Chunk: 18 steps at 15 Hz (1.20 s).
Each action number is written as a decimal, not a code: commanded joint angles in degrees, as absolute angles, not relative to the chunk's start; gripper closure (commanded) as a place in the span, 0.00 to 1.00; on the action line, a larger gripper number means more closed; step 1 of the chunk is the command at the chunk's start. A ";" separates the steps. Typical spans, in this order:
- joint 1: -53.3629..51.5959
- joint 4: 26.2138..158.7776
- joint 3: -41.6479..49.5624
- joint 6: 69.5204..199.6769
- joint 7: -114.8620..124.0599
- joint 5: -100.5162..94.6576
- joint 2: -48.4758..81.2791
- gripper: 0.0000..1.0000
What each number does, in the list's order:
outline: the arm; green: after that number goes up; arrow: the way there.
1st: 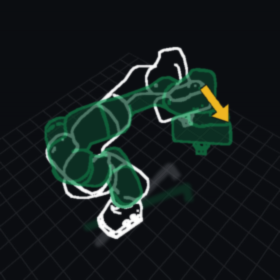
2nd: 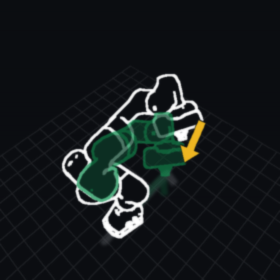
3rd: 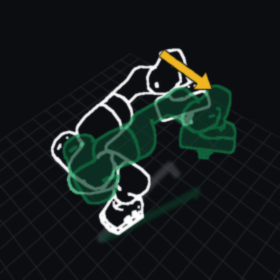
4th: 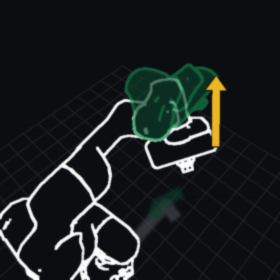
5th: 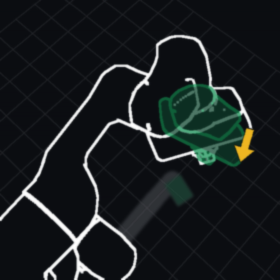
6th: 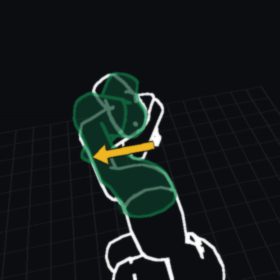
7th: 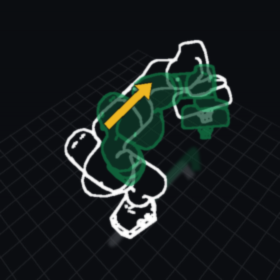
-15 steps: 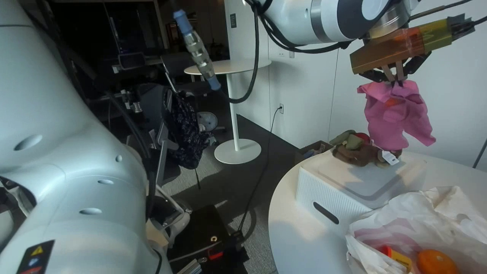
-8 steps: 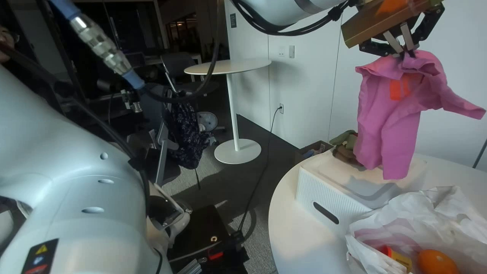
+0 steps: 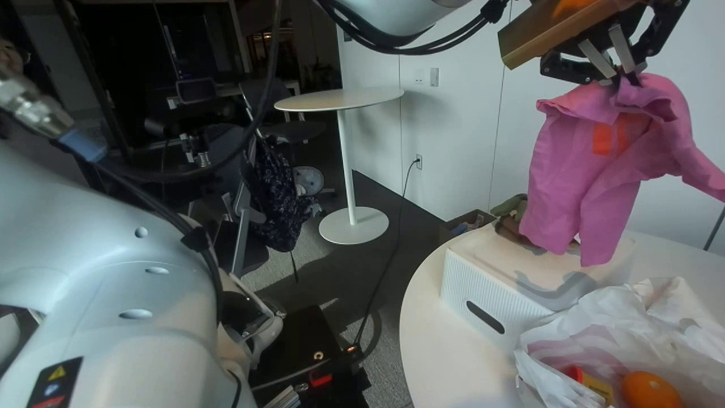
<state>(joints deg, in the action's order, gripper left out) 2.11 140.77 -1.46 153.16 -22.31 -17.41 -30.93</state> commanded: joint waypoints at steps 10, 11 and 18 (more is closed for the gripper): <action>8.80 147.01 -1.62 146.42 -14.44 -27.26 -35.46 0.98; 8.93 147.59 -1.54 146.17 -14.16 -27.58 -35.17 0.98; 12.36 148.85 -1.72 146.57 -11.18 -32.13 -31.07 0.98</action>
